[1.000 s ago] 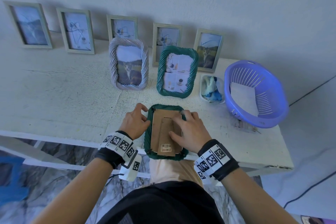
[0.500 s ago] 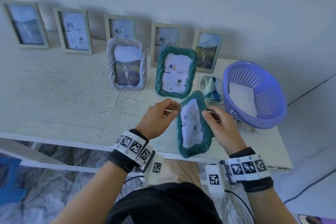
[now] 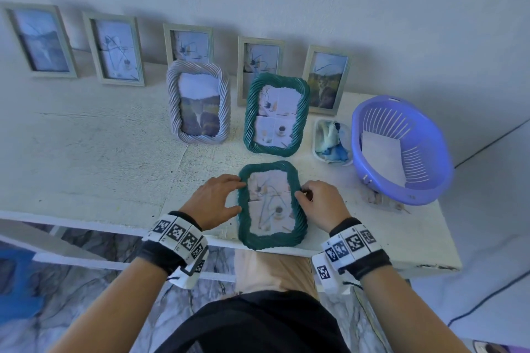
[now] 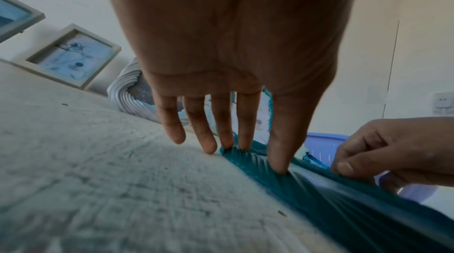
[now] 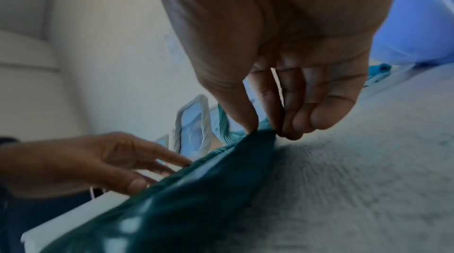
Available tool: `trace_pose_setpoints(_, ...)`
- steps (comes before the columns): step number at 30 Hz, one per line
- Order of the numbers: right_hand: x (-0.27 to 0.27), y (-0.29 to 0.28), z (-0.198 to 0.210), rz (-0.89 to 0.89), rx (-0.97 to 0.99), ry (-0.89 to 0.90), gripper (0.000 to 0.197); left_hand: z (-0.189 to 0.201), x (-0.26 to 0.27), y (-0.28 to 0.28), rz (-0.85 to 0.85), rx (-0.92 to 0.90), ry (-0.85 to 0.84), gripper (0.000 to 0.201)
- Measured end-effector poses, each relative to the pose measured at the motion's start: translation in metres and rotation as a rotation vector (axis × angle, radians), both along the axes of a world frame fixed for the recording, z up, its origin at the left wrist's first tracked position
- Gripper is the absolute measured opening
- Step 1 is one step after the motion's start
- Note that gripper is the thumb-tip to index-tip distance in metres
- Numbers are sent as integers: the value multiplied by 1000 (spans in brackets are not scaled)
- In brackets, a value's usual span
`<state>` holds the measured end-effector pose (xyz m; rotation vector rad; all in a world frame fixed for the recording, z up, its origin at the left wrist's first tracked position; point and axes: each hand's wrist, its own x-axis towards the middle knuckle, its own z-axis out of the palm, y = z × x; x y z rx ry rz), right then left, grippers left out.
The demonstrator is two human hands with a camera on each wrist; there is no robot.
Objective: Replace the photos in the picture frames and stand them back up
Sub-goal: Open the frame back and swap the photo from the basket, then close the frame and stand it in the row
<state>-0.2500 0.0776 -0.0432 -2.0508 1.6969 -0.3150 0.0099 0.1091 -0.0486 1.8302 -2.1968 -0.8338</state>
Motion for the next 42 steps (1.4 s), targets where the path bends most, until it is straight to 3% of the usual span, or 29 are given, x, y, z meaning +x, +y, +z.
trace_pose_setpoints(2, 5, -3, 1, 51, 26, 109, 26, -1, 4, 0, -3, 11, -10, 88)
trace_pose_setpoints(5, 7, -10, 13, 26, -19, 108, 26, -2, 3, 2, -2, 15, -2, 89)
trace_pose_setpoints(10, 3, -59, 32, -105, -257, 117, 36, -3, 2, 4, 8, 20, -7, 74)
trace_pose_setpoints(16, 12, -113, 24, -202, -78, 276, 56, -6, 2, 4, 10, 9, -21, 75)
trace_pose_setpoints(19, 12, -133, 21, -303, -23, 373, 56, -11, 3, 4, 11, -8, -14, 86)
trace_pose_setpoints(24, 8, -148, 18, -274, 8, 509, 45, -13, 5, 3, 17, -23, -6, 88)
trace_pose_setpoints(27, 8, -148, 17, -291, 18, 483, 42, -12, 5, 1, 9, -13, -3, 84)
trace_pose_setpoints(32, 5, -129, 13, -271, -45, 293, 35, -7, 5, -2, -23, -7, -13, 70)
trace_pose_setpoints(37, 7, -66, 19, -228, -81, 163, 39, 1, 4, -8, -48, 22, -17, 92)
trace_pose_setpoints(42, 20, -16, 21, -66, -188, 58, 42, 12, 2, -21, -121, 51, -129, 92)
